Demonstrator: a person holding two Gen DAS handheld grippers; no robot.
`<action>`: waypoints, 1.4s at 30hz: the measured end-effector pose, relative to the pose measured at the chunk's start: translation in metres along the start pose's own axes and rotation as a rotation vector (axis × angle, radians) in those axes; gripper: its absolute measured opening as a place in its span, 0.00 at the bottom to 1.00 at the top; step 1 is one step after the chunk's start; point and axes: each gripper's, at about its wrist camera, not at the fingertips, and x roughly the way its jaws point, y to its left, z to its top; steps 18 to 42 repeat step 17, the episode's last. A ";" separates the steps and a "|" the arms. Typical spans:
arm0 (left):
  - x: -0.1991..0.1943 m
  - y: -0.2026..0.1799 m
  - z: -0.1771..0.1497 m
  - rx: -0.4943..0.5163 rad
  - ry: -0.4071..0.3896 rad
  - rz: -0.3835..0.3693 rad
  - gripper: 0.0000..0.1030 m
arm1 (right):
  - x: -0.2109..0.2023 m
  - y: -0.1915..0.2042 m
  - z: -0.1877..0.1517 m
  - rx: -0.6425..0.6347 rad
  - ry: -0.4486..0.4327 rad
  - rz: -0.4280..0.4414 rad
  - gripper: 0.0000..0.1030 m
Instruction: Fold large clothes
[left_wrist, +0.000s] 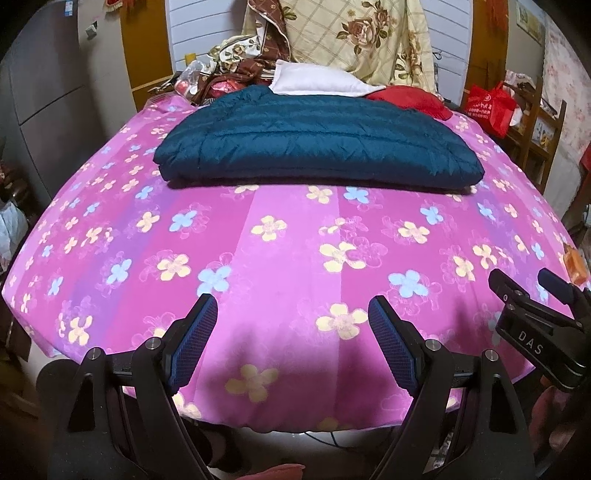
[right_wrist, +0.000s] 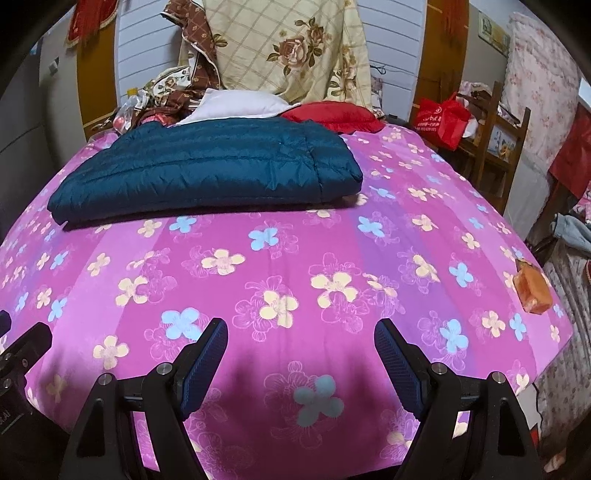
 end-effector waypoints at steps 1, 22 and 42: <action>0.000 0.000 0.000 -0.001 0.002 -0.004 0.81 | 0.000 0.000 0.000 -0.002 0.000 0.000 0.77; 0.006 -0.001 -0.002 0.007 0.015 -0.019 0.81 | 0.001 0.003 -0.002 -0.008 0.002 -0.003 0.77; 0.006 -0.001 -0.002 0.007 0.015 -0.019 0.81 | 0.001 0.003 -0.002 -0.008 0.002 -0.003 0.77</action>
